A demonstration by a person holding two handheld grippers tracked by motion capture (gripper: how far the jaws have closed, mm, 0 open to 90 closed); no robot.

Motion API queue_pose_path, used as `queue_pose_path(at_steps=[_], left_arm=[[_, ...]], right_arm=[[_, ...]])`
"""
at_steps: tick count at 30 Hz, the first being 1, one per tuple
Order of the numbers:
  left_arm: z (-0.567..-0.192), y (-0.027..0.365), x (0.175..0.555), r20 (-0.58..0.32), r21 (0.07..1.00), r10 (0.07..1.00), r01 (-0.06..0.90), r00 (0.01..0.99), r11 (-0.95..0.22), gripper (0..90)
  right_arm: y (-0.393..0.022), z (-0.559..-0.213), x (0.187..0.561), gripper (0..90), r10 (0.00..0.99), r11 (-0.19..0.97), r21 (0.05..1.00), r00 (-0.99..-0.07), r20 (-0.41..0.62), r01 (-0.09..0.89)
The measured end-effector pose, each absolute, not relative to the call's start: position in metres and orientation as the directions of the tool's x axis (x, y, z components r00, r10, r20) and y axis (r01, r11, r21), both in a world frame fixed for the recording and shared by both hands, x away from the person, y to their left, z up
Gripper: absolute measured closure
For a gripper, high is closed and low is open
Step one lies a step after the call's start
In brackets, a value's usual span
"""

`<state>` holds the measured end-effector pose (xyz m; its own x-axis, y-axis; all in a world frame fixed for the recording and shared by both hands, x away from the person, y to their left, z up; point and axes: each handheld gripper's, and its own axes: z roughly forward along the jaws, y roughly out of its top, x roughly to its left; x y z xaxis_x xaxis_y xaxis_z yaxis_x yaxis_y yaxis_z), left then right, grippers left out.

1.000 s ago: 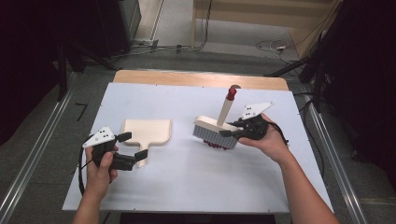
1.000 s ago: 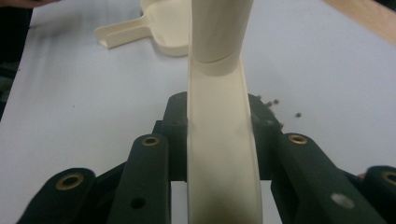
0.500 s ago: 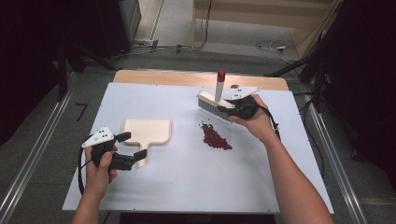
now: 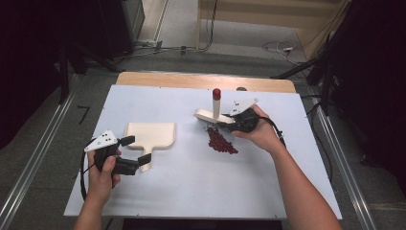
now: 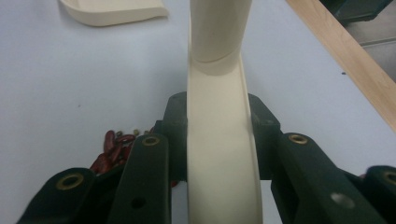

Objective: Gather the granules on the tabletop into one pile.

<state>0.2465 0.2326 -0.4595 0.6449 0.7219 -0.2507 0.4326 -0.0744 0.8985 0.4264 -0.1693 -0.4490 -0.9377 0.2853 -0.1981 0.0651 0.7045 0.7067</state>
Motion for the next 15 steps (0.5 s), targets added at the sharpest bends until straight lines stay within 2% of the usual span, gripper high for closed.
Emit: queue_pose_path(at_steps=[7, 11, 15], left_arm=[[-0.460, 0.232, 0.247, -0.249, 0.898, 0.721, 0.432, 0.647, -0.078, 0.0], [-0.459, 0.233, 0.246, -0.253, 0.899, 0.722, 0.432, 0.644, -0.070, 0.0], [-0.459, 0.233, 0.246, -0.249, 0.899, 0.723, 0.431, 0.644, -0.074, 0.0]], right_arm=[[-0.175, -0.443, 0.418, 65.2, 0.266, 0.699, 0.713, -0.944, -0.194, 0.051], [-0.180, -0.437, 0.421, 65.2, 0.311, 0.656, 0.751, -0.934, -0.174, 0.078], [-0.183, -0.439, 0.428, 65.1, 0.403, 0.630, 0.767, -0.896, -0.189, 0.122]])
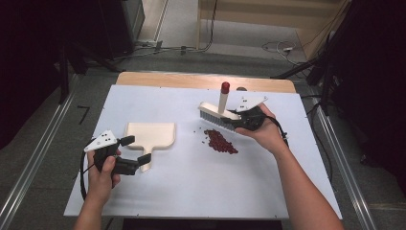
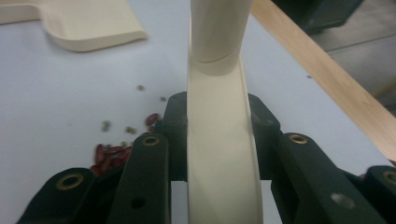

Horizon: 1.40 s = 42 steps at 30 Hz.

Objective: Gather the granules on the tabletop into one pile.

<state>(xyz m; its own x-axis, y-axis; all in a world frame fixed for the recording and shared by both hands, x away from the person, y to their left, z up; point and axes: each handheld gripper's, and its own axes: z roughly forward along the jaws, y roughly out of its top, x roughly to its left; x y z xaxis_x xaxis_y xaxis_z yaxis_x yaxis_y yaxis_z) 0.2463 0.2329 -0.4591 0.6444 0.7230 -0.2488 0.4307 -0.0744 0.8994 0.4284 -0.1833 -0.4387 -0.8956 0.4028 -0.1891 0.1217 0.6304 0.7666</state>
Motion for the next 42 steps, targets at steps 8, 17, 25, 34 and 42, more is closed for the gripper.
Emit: queue_pose_path(at_steps=[8, 17, 25, 34, 42], left_arm=[[-0.459, 0.234, 0.246, -0.252, 0.900, 0.721, 0.431, 0.646, -0.072, 0.0], [-0.457, 0.232, 0.246, -0.249, 0.902, 0.719, 0.426, 0.648, -0.071, 0.0], [-0.457, 0.233, 0.246, -0.253, 0.901, 0.721, 0.429, 0.645, -0.068, 0.0], [-0.456, 0.235, 0.245, -0.250, 0.905, 0.718, 0.421, 0.650, -0.066, 0.0], [-0.456, 0.237, 0.245, -0.256, 0.906, 0.718, 0.419, 0.648, -0.055, 0.0]], right_arm=[[-0.182, -0.456, 0.424, 65.1, 0.430, 0.633, 0.757, -0.887, -0.169, 0.162], [-0.186, -0.451, 0.403, 65.1, 0.438, 0.597, 0.786, -0.886, -0.153, 0.160], [-0.140, -0.409, 0.362, 65.0, 0.627, 0.409, 0.856, -0.779, -0.011, 0.316], [-0.074, -0.455, 0.342, 65.1, 0.760, 0.220, 0.748, -0.591, 0.271, 0.626], [-0.091, -0.465, 0.343, 65.0, 0.837, 0.183, 0.744, -0.499, 0.225, 0.642]])
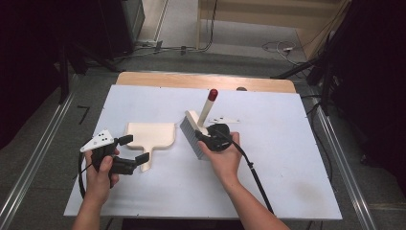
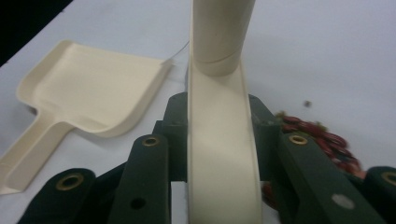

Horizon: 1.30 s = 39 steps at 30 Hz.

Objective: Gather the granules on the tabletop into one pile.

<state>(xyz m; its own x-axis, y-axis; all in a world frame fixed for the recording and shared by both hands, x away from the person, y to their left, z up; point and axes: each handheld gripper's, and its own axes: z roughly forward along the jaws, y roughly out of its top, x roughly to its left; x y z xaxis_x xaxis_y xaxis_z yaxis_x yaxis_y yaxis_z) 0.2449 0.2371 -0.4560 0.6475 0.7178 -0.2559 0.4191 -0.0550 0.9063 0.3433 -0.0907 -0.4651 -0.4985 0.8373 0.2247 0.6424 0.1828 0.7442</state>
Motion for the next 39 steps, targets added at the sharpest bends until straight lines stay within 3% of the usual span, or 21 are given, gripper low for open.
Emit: queue_pose_path(at_steps=[8, 18, 28, 39], left_arm=[[-0.456, 0.233, 0.246, -0.253, 0.904, 0.714, 0.423, 0.653, -0.066, 0.0], [-0.457, 0.234, 0.246, -0.251, 0.903, 0.717, 0.423, 0.650, -0.067, 0.0], [-0.456, 0.235, 0.246, -0.252, 0.905, 0.717, 0.422, 0.649, -0.064, 0.0], [-0.456, 0.233, 0.246, -0.254, 0.904, 0.715, 0.423, 0.652, -0.065, 0.0]], right_arm=[[-0.127, -0.467, 0.336, 65.0, 0.875, 0.120, 0.745, -0.425, 0.232, 0.656], [-0.137, -0.448, 0.334, 65.0, 0.849, 0.067, 0.771, -0.442, 0.289, 0.633], [-0.115, -0.461, 0.343, 65.0, 0.842, 0.123, 0.745, -0.467, 0.272, 0.656], [-0.150, -0.464, 0.338, 65.0, 0.886, 0.093, 0.746, -0.396, 0.239, 0.659]])
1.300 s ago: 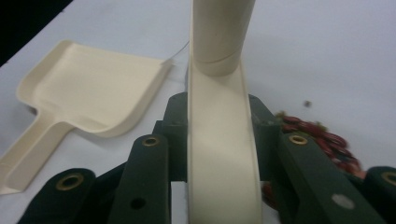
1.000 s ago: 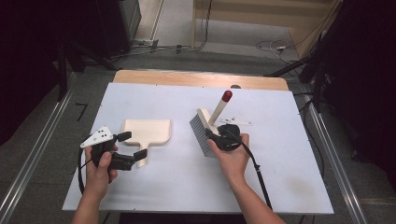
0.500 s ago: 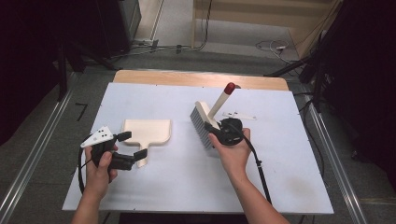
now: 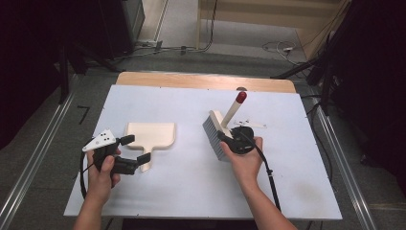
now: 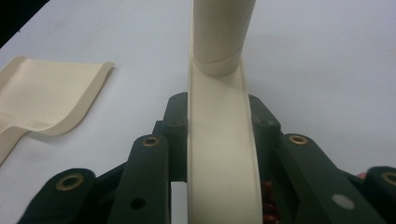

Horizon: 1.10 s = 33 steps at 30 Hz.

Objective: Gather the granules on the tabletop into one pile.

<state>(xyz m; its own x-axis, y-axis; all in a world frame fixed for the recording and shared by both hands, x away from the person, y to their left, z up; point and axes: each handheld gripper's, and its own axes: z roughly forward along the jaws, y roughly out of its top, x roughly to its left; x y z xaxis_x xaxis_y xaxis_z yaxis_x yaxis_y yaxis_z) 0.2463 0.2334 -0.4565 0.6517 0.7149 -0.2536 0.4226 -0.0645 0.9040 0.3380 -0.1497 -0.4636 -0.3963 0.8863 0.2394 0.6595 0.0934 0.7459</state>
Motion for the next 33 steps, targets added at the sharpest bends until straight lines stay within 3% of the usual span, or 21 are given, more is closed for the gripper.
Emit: queue_pose_path(at_steps=[14, 23, 27, 30, 33], left_arm=[[-0.456, 0.232, 0.246, -0.249, 0.903, 0.716, 0.423, 0.653, -0.071, 0.0], [-0.456, 0.233, 0.246, -0.253, 0.904, 0.716, 0.423, 0.651, -0.065, 0.0], [-0.457, 0.233, 0.246, -0.251, 0.904, 0.717, 0.423, 0.651, -0.068, 0.0], [-0.457, 0.233, 0.247, -0.251, 0.903, 0.718, 0.424, 0.649, -0.067, 0.0], [-0.458, 0.233, 0.247, -0.255, 0.902, 0.719, 0.427, 0.646, -0.063, 0.0]], right_arm=[[-0.161, -0.467, 0.333, 65.0, 0.894, 0.062, 0.754, -0.372, 0.250, 0.654], [-0.158, -0.447, 0.335, 64.9, 0.817, 0.126, 0.803, -0.521, 0.249, 0.582], [-0.166, -0.418, 0.357, 64.9, 0.788, 0.217, 0.839, -0.597, 0.151, 0.499], [-0.175, -0.407, 0.387, 65.0, 0.719, 0.373, 0.857, -0.695, -0.024, 0.356], [-0.178, -0.408, 0.415, 65.0, 0.619, 0.535, 0.806, -0.767, -0.169, 0.253]])
